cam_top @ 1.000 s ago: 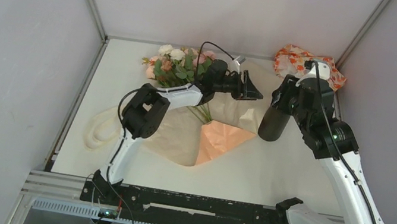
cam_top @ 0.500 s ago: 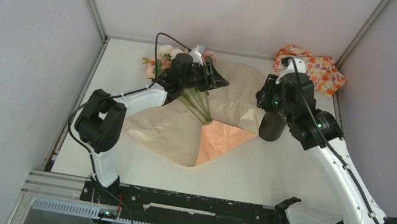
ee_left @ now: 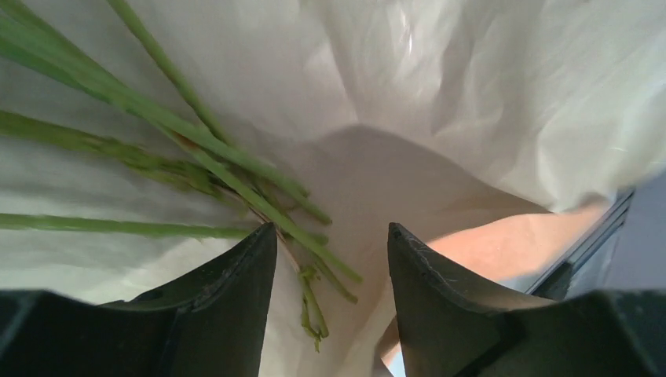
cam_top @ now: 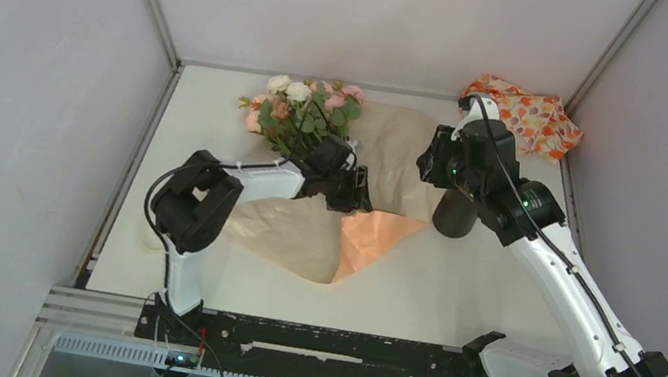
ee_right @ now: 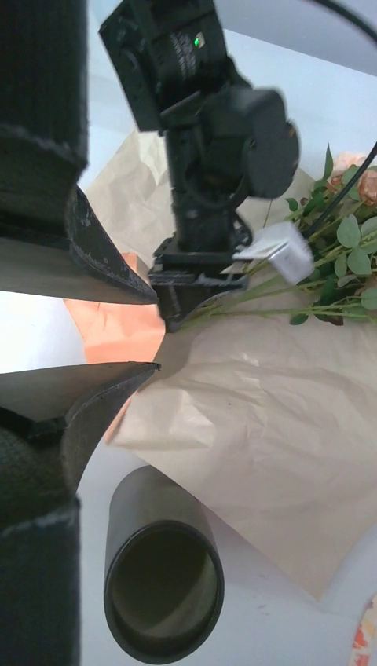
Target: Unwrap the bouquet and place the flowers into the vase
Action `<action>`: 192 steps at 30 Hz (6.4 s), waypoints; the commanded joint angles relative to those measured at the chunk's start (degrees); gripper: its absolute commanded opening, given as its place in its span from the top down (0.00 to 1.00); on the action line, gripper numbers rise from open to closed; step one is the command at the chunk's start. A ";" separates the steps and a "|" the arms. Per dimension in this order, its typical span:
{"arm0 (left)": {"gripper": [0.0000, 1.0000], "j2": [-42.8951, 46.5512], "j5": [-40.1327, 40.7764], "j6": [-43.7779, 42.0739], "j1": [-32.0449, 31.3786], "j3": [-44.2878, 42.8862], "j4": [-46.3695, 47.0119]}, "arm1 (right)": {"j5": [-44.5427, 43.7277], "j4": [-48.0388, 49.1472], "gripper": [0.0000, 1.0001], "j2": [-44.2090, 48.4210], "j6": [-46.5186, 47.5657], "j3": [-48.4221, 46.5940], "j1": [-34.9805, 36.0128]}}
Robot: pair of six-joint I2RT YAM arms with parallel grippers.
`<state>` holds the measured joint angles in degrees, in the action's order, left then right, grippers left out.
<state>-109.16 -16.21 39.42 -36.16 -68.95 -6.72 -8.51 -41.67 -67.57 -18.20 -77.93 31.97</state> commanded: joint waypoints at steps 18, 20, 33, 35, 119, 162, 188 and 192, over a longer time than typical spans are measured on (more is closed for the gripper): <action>0.41 3.94 -2.05 -14.64 -23.31 0.28 -19.43 | 3.13 3.55 0.57 0.21 -2.25 -0.54 3.04; 0.42 3.05 -2.01 -14.85 -24.29 -0.88 -20.37 | 3.24 3.44 0.57 -0.01 -2.36 -0.64 3.10; 0.41 -3.38 -10.52 -16.23 -26.30 -3.47 -19.56 | 4.72 1.86 0.51 -1.53 -2.43 -1.71 3.19; 0.41 -2.14 -10.04 -16.28 -26.32 -2.81 -19.13 | 4.37 1.83 0.51 -1.68 -2.36 -1.78 3.19; 0.00 46.78 20.44 -2.41 12.29 19.27 -7.35 | 3.83 3.46 0.96 -58.22 2.48 -23.54 9.36; 0.00 43.68 18.23 -1.98 12.44 20.74 -6.82 | 7.32 -1.39 0.77 -66.98 -0.68 -35.90 -1.41; 0.00 44.74 18.01 -1.90 12.60 21.75 -6.64 | -4.14 7.71 1.00 -31.22 5.23 -28.45 -0.80; 0.00 44.74 17.47 -1.88 12.61 21.75 -6.31 | -13.90 19.87 1.00 -20.81 11.79 -21.38 0.35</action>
<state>-65.63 2.52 37.15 -23.97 -47.62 -15.27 -11.88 -35.46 -98.02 -13.78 -104.20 31.18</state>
